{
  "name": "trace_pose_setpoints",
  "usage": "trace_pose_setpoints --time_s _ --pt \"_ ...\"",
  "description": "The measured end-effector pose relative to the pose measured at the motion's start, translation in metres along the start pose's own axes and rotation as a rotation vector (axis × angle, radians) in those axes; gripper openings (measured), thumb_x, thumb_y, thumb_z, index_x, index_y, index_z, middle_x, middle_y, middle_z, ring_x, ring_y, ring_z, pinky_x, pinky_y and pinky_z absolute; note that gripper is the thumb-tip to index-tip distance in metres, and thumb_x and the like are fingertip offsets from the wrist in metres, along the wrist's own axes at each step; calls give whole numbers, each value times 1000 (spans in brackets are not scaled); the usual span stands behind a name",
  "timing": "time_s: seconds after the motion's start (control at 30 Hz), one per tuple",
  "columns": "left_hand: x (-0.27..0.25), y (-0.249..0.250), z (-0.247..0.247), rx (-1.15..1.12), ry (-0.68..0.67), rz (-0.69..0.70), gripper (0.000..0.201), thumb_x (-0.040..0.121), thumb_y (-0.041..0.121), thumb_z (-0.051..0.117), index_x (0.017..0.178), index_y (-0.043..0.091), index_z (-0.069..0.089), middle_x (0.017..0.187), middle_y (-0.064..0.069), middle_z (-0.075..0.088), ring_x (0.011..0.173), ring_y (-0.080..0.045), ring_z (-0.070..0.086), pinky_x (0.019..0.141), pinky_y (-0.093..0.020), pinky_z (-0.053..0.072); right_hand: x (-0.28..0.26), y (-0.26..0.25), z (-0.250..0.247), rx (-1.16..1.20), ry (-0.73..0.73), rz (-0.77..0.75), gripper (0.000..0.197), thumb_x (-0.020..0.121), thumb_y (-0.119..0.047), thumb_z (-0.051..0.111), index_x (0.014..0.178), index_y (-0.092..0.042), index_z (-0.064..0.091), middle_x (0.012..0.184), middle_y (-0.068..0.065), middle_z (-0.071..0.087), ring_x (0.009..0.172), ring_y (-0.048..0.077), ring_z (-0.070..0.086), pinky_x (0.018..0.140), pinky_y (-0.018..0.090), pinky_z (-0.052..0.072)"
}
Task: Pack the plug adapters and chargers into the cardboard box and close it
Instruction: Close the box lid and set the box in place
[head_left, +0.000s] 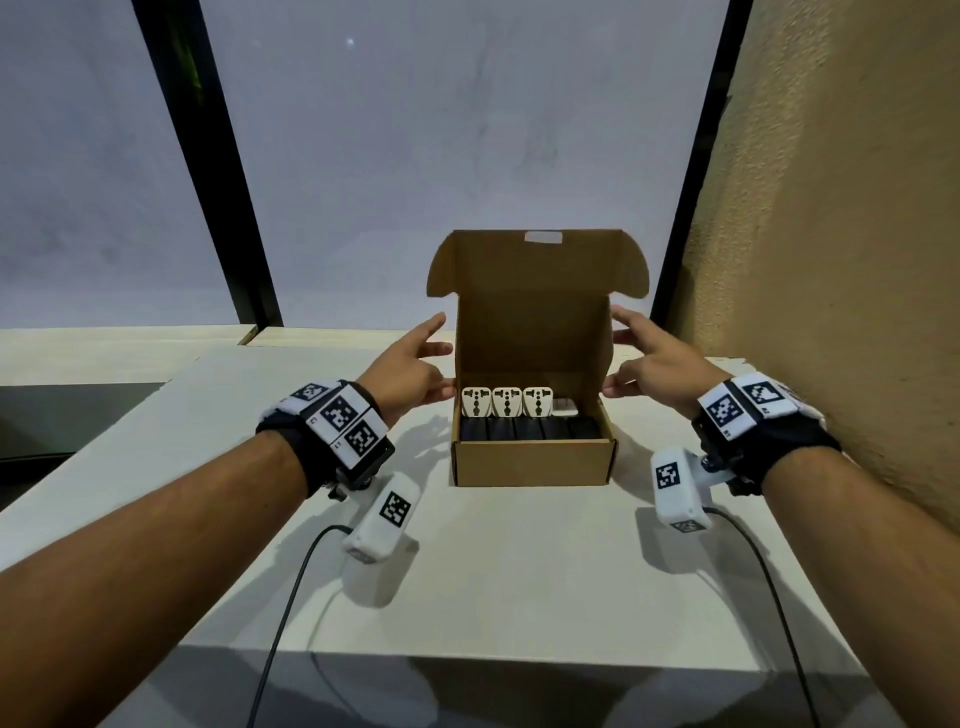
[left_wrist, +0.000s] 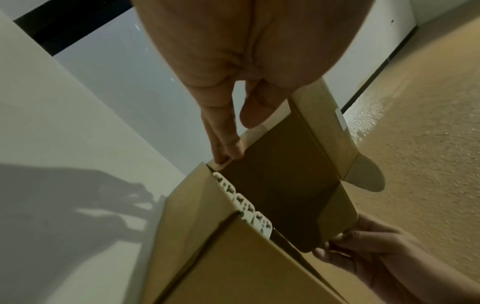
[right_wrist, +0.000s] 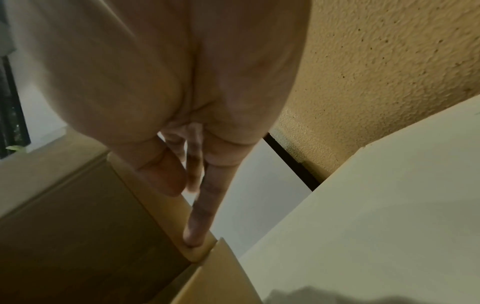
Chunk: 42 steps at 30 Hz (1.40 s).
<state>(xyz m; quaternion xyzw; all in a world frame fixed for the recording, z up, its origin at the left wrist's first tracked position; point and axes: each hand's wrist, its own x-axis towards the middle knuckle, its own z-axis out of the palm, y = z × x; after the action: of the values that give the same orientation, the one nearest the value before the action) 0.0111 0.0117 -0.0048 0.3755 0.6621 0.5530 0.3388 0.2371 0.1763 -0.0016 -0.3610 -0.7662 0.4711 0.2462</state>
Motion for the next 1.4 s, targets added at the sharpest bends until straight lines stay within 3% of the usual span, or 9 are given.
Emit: trace_pose_setpoints --time_s 0.17,0.33,0.5,0.63,0.73,0.87,1.0,1.1,1.4 --pt "-15 -11 3 43 -100 47 77 86 -26 31 138 30 43 124 -2 53 92 -15 65 66 -21 56 -10 7 2 -114 -49 -53 70 88 20 43 139 -28 41 128 -2 49 84 24 66 88 47 55" --pt "-21 -20 -11 213 -45 90 60 87 -19 32 113 29 57 132 -1 54 100 -19 63 88 -35 50 -21 16 -9 -203 -44 -119 42 94 11 38 115 -20 57 117 0 60 92 23 67 78 39 53" --pt "-26 -10 -19 159 -11 216 48 93 -11 38 102 27 65 111 4 64 100 -15 65 88 -29 52 -23 3 -18 -35 38 -115 24 97 -4 47 109 -8 68 100 10 66 86 21 67 71 33 53" --pt "-34 -11 -16 392 -33 251 57 86 -15 33 92 29 68 93 7 67 90 -10 63 83 -25 51 -30 -7 -10 -54 -18 -30 39 101 -25 45 102 4 70 73 12 70 88 27 68 74 34 52" --pt "-42 -19 -15 551 -28 229 68 76 -17 25 103 26 70 110 3 67 97 -8 63 87 -34 54 -39 -6 -8 -177 -50 -4 48 100 -37 42 101 -1 73 53 -2 69 90 26 70 81 35 54" --pt "-51 -25 -15 679 -19 250 72 79 -16 26 113 32 68 128 2 61 100 -11 63 85 -33 54 -45 -3 -5 -304 -37 19 42 97 -42 45 97 -15 77 59 -1 72 89 26 70 90 46 52" --pt "-53 -27 -13 816 -14 238 65 86 -8 33 113 41 65 133 5 57 106 -16 60 90 -36 52 -49 -13 2 -505 15 17 36 96 -38 46 91 -22 78 82 6 74 78 13 64 82 35 48" --pt "-53 -29 -13 918 -2 220 63 88 -2 35 109 49 63 135 6 56 105 -17 61 87 -40 54 -52 -14 9 -621 23 15 35 94 -35 46 87 -24 79 98 3 72 85 17 64 85 37 50" --pt "-55 -26 0 1150 -46 238 63 85 -6 38 114 43 63 132 13 56 109 -17 57 81 -30 49 -58 -12 19 -771 28 34 39 88 -37 47 80 -17 78 90 5 72 84 22 63 82 41 54"
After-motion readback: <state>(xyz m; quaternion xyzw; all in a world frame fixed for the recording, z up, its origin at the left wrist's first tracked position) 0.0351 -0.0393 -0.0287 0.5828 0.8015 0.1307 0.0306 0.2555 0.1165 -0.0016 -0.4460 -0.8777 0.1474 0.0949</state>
